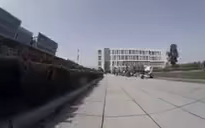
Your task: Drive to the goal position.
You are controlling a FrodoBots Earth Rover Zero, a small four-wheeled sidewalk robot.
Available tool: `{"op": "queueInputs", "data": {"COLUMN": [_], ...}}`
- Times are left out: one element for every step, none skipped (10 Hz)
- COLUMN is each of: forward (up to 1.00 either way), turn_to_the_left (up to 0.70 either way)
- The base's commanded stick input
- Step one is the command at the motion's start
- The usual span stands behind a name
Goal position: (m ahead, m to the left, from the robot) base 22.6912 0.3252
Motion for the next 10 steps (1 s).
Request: {"op": "queueInputs", "data": {"forward": [0.0, 0.1, 0.38, 0.7, 0.7, 0.7, 0.7, 0.7, 0.7, 0.7], "turn_to_the_left": [-0.05, -0.03, -0.02, -0.02, -0.02, -0.02, -0.02, -0.02, -0.02, -0.02]}}
